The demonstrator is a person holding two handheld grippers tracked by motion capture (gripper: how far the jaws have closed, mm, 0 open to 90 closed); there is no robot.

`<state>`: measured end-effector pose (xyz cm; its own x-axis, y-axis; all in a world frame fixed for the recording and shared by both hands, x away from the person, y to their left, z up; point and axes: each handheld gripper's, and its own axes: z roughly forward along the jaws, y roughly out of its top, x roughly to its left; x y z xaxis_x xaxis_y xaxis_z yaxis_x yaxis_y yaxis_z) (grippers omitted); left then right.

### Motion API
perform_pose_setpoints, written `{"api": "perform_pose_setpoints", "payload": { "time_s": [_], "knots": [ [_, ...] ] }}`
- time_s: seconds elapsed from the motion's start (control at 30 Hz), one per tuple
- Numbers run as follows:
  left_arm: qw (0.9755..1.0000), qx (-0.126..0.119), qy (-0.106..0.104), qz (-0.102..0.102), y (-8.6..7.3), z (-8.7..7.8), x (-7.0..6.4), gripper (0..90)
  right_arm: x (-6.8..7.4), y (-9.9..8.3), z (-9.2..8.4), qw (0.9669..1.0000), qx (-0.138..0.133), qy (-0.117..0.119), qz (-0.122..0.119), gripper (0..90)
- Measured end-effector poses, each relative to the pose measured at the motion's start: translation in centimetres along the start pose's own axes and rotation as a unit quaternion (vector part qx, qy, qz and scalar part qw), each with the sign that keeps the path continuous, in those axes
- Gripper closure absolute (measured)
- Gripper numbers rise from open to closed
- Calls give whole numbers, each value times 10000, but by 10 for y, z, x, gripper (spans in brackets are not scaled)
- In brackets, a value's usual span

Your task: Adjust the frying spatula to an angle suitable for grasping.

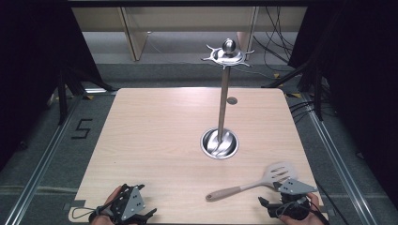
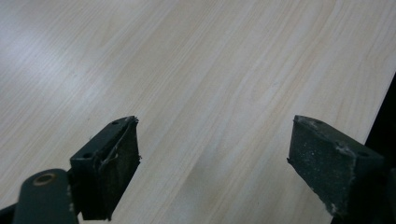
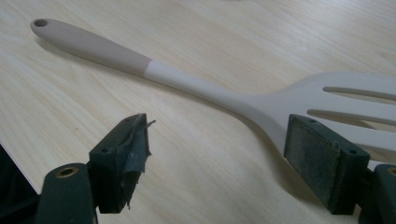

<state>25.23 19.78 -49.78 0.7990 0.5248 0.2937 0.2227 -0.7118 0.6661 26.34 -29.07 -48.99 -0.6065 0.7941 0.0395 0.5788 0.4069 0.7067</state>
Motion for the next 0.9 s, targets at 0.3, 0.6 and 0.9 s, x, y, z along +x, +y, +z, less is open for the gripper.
{"api": "perform_pose_setpoints", "payload": {
  "time_s": [0.3, 0.6, 0.9],
  "knots": [
    [10000, 9, 3, -3, 0, 0, 0, 156, -1, 2, 1, 9996, -127, 2, -256, 233],
    [10000, -5, -27, -29, 0, 1, 0, 156, 0, 4, 3, 9990, -157, 47, -409, 234],
    [10000, 28, -5, -6, 0, 1, -1, 156, 4, 16, 7, 9977, -97, 79, -662, 237]
  ]
}}
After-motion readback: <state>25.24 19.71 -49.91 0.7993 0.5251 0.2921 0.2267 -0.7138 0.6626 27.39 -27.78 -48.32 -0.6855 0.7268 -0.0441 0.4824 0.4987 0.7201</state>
